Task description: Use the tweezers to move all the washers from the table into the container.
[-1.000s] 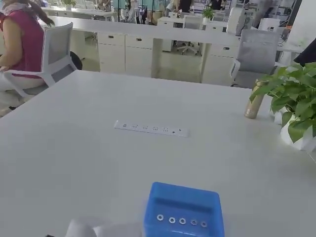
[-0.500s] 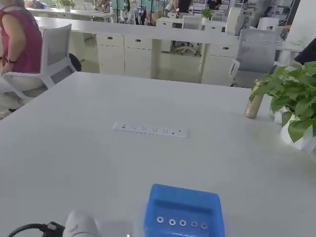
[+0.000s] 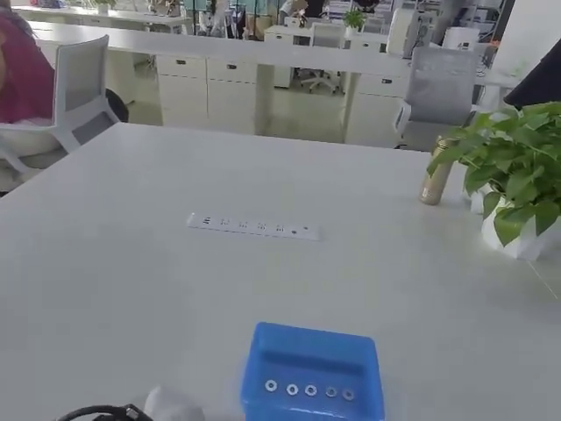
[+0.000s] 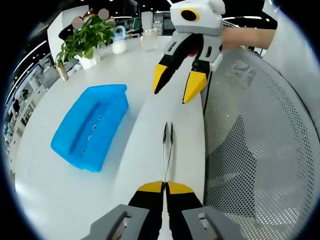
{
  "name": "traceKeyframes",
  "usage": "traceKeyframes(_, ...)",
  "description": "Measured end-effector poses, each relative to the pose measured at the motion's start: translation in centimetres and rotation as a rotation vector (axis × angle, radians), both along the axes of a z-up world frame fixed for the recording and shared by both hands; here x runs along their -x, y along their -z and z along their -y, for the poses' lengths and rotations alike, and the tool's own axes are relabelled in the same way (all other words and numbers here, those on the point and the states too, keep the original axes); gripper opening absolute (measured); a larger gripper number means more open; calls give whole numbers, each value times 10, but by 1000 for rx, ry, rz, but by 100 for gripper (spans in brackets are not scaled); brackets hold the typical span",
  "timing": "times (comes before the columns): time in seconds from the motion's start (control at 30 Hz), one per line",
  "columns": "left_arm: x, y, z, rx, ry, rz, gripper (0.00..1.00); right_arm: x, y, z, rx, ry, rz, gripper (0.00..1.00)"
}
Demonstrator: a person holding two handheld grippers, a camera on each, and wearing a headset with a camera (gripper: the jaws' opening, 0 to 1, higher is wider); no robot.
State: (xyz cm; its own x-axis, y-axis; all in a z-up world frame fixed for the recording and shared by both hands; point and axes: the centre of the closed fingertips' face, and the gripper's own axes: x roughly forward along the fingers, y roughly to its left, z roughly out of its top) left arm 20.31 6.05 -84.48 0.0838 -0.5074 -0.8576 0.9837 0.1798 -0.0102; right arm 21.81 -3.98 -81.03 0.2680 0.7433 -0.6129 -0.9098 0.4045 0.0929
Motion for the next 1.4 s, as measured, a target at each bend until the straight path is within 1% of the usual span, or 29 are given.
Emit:
traceKeyframes(0.03, -1, 1, 0, -14, 7, 1, 0, 2, 0, 0, 4, -3, 2, 26)
traceKeyframes(0.07, -2, 3, -2, -43, 24, 11, 0, 3, 1, 0, 11, -6, 4, 26)
traceKeyframes(0.13, -3, 6, -2, -67, 40, 17, 0, 6, 2, -1, 20, -14, 5, 26)
traceKeyframes(0.27, -4, 9, -1, -100, 57, 12, 0, 11, 2, -4, 17, -18, -2, 28)
traceKeyframes(0.5, -5, 14, -4, -147, 100, 32, 0, 17, 3, -7, 7, -11, -13, 29)
traceKeyframes(0.67, -7, 16, -4, -157, 121, 51, 0, 16, 1, -6, 5, -5, -15, 30)
traceKeyframes(0.73, -7, 16, -3, -155, 128, 52, 0, 14, 1, -5, 2, 1, -11, 31)
traceKeyframes(0.83, -10, 16, -4, -144, 105, 56, 0, 11, -1, -3, 0, 12, -5, 31)
traceKeyframes(1.0, -14, 10, -3, -94, 43, 62, 0, 5, -1, -1, 0, 28, 6, 33)
traceKeyframes(1.07, -17, 5, -1, -53, -4, 72, 5, 3, -4, -3, -2, 31, 17, 35)
traceKeyframes(1.1, -18, 0, -1, -23, -43, 71, 9, 2, -7, -4, -7, 35, 26, 36)
traceKeyframes(1.13, -18, -2, -1, -2, -67, 69, 12, 1, -9, -5, -12, 39, 31, 38)
traceKeyframes(1.2, -21, -12, -3, 62, -145, 76, 17, -3, -13, -6, -33, 57, 47, 41)
traceKeyframes(1.23, -22, -19, -4, 108, -191, 82, 19, -4, -14, -6, -39, 67, 56, 44)
traceKeyframes(1.27, -23, -24, -5, 140, -226, 84, 21, -7, -17, -5, -48, 79, 67, 46)
traceKeyframes(1.3, -24, -30, -6, 177, -263, 90, 22, -10, -21, -4, -63, 98, 85, 49)
traceKeyframes(1.33, -25, -39, -8, 230, -319, 91, 24, -14, -25, -3, -78, 115, 104, 53)
traceKeyframes(1.37, -26, -44, -11, 260, -360, 88, 24, -19, -32, -1, -100, 141, 135, 56)
traceKeyframes(1.4, -27, -50, -14, 290, -392, 95, 22, -22, -37, 0, -113, 157, 150, 59)
